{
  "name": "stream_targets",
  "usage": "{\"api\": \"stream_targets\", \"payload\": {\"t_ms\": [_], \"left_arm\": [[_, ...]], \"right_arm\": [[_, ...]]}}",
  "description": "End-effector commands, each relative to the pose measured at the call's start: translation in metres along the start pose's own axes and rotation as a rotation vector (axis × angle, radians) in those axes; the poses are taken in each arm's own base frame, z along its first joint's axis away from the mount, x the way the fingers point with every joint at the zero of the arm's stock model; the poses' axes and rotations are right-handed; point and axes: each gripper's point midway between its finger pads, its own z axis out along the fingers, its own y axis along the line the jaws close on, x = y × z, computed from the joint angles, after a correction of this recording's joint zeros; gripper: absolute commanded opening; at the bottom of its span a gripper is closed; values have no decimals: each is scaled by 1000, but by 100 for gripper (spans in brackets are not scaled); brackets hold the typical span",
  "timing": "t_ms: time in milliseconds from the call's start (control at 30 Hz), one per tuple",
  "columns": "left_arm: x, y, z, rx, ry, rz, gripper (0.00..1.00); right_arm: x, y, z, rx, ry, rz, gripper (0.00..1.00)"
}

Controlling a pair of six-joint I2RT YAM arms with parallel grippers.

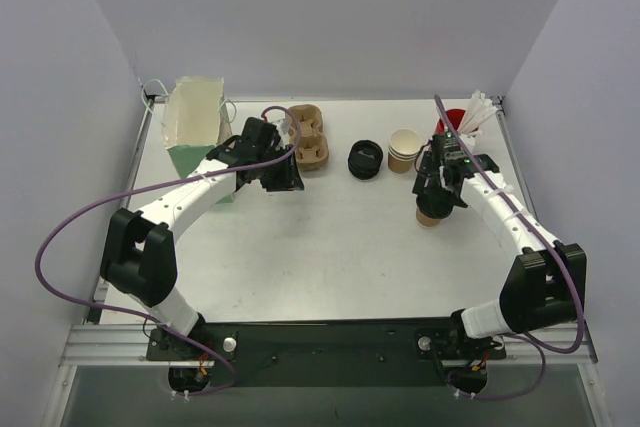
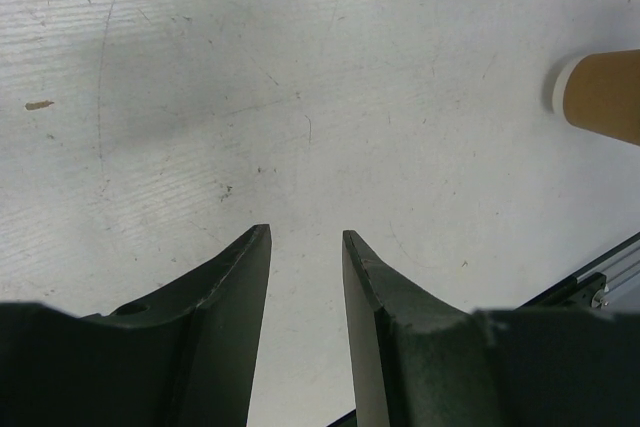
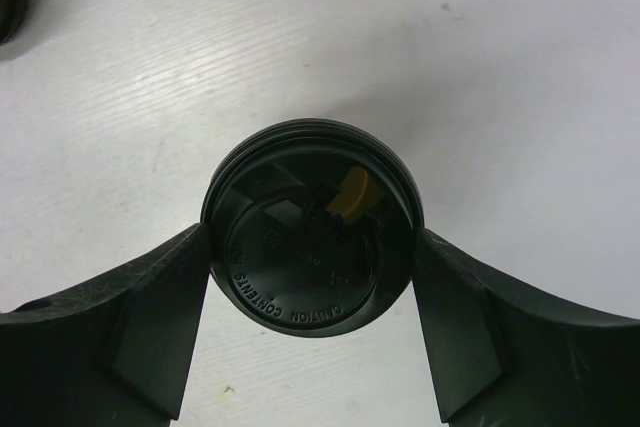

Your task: Pack the takeout coffee

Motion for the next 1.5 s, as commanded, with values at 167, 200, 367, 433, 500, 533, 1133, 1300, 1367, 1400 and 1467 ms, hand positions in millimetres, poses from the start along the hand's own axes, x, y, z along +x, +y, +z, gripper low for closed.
{"api": "stream_targets", "payload": {"t_ms": [167,200,367,433,500,533,1133,1300,1367,1400,1467], "left_arm": [[-15,-14,-7,57,-32,45,45],[-15,-15,-7,60,-32,46,45],[-14,-14,-8,56,-31,47,45],[-15,-14,-9,55,-33,48,45],[-14,-14,-8,54,-30,47,45],[-14,-14,-9,53,-32,46,45],[-15,-13,-8,48,-27,46,45],[-19,-15,-9,47,-36,49,45],[-24,-17,-11,43,-45,53,45],[-26,-15,-11,34,-49,53,45],[-34,-19,-14,37,-67,55,45]], "right_arm": [[1,-64,4,116,-1,130,64],[4,-65,6,120,8,133,64],[10,-67,14,110,26,162,67],[12,-66,15,108,31,162,69],[12,-66,15,111,28,161,69],[12,-66,15,113,29,161,71],[-12,-75,-13,135,-32,187,100],[-25,-71,-33,112,-75,197,100],[-32,-62,-41,92,-102,189,100],[-35,-59,-45,90,-115,178,100],[-47,-36,-60,41,-163,144,100]]}}
